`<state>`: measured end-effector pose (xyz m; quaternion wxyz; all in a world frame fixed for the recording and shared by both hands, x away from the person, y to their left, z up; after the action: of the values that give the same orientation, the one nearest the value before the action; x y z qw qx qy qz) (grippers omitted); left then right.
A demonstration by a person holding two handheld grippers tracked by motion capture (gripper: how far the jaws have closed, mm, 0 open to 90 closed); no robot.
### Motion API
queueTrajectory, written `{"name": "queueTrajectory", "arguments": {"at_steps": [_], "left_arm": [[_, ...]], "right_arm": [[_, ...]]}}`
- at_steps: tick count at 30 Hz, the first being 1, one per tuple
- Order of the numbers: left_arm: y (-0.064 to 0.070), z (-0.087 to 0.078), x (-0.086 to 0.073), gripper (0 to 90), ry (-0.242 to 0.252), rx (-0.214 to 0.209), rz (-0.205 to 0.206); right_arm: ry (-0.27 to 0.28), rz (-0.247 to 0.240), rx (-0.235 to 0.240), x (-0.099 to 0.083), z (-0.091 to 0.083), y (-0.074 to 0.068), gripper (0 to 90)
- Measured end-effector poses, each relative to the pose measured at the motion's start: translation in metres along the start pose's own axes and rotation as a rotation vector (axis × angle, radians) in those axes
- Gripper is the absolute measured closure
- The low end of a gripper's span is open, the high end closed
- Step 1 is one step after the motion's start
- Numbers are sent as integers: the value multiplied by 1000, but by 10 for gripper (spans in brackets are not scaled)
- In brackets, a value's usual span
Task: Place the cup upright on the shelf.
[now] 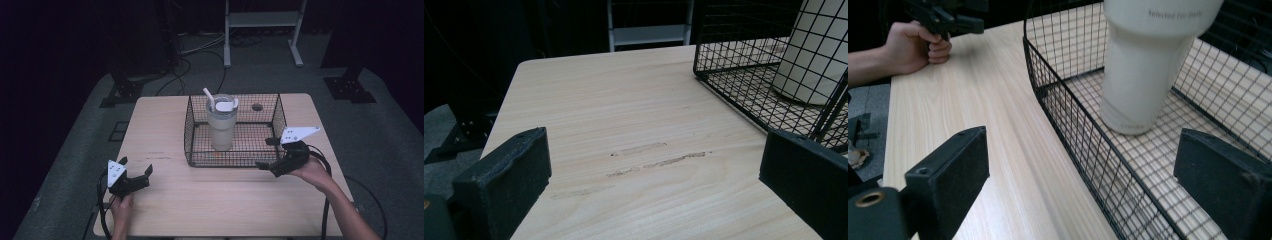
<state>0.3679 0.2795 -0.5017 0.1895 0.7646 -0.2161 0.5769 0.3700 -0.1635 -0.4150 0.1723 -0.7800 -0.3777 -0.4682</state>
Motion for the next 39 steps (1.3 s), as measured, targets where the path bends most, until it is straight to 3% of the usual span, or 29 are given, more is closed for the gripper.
{"name": "queueTrajectory", "arguments": {"at_steps": [16, 31, 39], "left_arm": [[1, 0, 0, 0, -6, 3, 7], [1, 0, 0, 0, -9, 5, 3], [1, 0, 0, 0, -10, 6, 3]], "right_arm": [[-2, 16, -35, -27, -10, 3, 70], [0, 31, -31, -50, -22, -2, 70], [-6, 48, -46, -62, -28, 3, 70]]}}
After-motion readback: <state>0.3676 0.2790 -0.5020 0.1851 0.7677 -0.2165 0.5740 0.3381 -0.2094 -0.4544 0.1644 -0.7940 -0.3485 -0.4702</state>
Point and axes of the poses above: each handheld gripper's, and its own axes: z roughly forward along the jaws, x roughly out of its top, y roughly to its right, the point moved 7 cm from there along z, roughly forward along the jaws, and after that the axes turned 15 degrees about -x, right-handed, at the moved point
